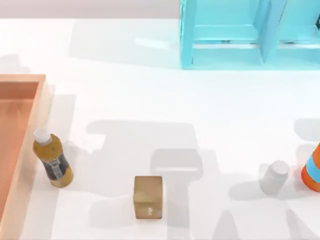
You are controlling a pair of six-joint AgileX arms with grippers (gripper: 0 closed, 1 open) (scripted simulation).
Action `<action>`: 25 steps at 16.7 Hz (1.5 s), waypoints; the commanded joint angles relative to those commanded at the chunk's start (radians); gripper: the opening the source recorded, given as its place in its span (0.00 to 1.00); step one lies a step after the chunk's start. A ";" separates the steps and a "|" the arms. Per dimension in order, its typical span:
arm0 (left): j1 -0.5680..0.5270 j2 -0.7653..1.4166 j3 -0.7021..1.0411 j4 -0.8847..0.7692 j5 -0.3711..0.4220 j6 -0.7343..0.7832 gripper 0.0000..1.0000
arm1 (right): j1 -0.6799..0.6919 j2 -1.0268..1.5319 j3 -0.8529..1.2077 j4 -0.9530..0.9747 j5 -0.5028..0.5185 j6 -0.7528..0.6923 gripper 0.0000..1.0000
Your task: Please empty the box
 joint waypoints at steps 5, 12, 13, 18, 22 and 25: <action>-0.008 0.121 0.017 -0.020 -0.029 -0.038 0.00 | 0.000 0.000 0.000 0.000 0.000 0.000 1.00; -0.041 0.144 0.027 0.005 -0.042 -0.037 0.00 | 0.000 0.000 0.000 0.000 0.000 0.000 1.00; -0.074 0.159 0.038 0.021 -0.050 -0.046 0.00 | 0.000 0.000 0.000 0.000 0.000 0.000 1.00; -0.343 0.260 0.072 0.140 -0.069 -0.242 0.00 | 0.000 0.000 0.000 0.000 0.000 0.000 1.00; -0.538 0.311 0.024 0.220 -0.050 -0.487 0.00 | 0.000 0.000 0.000 0.000 0.000 0.000 1.00; -0.611 0.316 -0.039 0.245 -0.036 -0.617 0.00 | 0.000 0.000 0.000 0.000 0.000 0.000 1.00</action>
